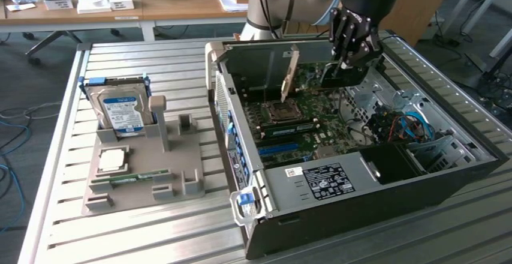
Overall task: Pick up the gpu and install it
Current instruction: 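Insert the gpu into the slot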
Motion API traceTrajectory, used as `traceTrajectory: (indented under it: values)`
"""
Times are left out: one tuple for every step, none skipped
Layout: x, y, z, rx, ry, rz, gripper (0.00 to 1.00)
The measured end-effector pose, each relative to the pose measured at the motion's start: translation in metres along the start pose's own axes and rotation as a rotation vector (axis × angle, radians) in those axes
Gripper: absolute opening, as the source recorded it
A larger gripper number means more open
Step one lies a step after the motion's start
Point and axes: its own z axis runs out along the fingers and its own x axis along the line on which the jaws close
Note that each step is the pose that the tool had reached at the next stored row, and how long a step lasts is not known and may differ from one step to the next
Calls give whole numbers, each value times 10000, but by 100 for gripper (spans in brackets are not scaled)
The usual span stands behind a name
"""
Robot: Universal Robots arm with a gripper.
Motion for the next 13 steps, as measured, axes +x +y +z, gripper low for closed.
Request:
traceTrajectory:
  values:
    - [0,0,0,-24,1,1,27]
    - [0,1,0,-42,2,3,27]
    - [0,1,1,-47,1,3,27]
    - [0,0,1,-48,1,2,27]
    - [0,0,1,-48,0,1,27]
    - [0,0,2,-47,-1,2,27]
    - [2,0,3,-47,-1,2,27]
    - [3,0,6,-47,-1,2,27]
    - [3,0,11,-47,1,2,27]
    - [3,0,19,-47,-1,2,27]
    - [4,0,28,-47,-1,0,27]
    - [4,0,35,-47,1,-1,27]
    - [4,1,39,-48,3,0,27]
